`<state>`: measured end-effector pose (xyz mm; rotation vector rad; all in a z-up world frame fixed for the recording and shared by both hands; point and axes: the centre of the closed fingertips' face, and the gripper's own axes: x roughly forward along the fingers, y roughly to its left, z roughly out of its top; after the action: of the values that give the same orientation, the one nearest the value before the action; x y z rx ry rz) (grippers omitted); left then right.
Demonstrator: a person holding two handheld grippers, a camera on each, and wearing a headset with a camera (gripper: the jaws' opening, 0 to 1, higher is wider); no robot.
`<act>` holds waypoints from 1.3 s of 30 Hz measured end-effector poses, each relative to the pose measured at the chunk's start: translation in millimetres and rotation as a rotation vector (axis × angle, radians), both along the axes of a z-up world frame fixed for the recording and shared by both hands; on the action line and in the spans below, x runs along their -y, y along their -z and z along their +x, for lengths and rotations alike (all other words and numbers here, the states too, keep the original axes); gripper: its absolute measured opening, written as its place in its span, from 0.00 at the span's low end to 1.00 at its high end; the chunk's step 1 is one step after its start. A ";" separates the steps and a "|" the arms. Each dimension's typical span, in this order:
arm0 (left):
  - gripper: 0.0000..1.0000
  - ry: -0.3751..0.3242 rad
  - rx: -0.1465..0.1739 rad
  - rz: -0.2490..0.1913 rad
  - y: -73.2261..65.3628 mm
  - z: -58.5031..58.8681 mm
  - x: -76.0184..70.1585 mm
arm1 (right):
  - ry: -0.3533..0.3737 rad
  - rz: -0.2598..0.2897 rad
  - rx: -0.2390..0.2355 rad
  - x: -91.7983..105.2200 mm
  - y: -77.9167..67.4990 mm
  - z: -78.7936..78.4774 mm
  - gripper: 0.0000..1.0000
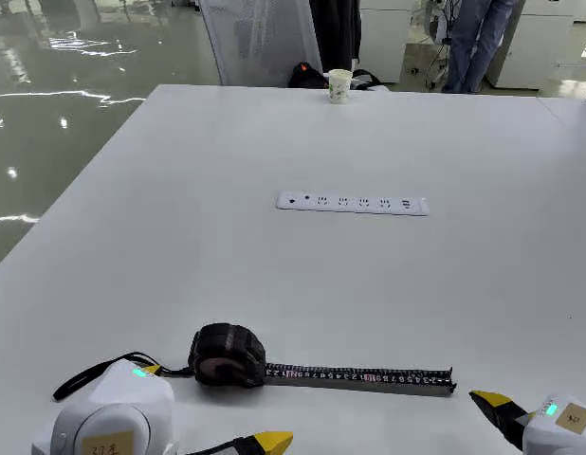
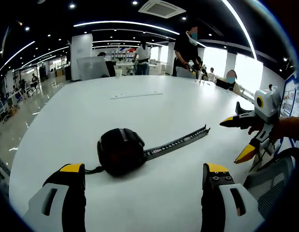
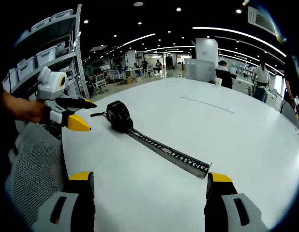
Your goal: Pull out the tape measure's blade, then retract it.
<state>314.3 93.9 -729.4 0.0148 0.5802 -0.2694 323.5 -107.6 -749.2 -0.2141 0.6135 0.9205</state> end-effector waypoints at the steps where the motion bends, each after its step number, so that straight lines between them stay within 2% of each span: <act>1: 0.99 -0.001 -0.001 -0.002 0.4 0.9 -0.2 | -0.003 -0.003 -0.001 0.8 0.5 1.1 0.96; 20: 0.93 -0.057 -0.002 -0.004 3.9 26.1 -9.2 | -0.064 -0.062 0.011 13.0 12.0 22.2 0.77; 28: 0.89 -0.070 -0.016 -0.014 7.9 33.8 -6.4 | -0.096 -0.084 0.003 16.3 18.2 26.8 0.72; 39: 0.80 -0.131 -0.027 -0.023 9.3 48.9 -12.6 | -0.145 -0.117 0.019 23.2 20.7 42.5 0.64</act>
<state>363.2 106.5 -738.7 -0.0493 0.6016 -0.1495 366.1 -130.8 -769.9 -0.3760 0.6409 1.0220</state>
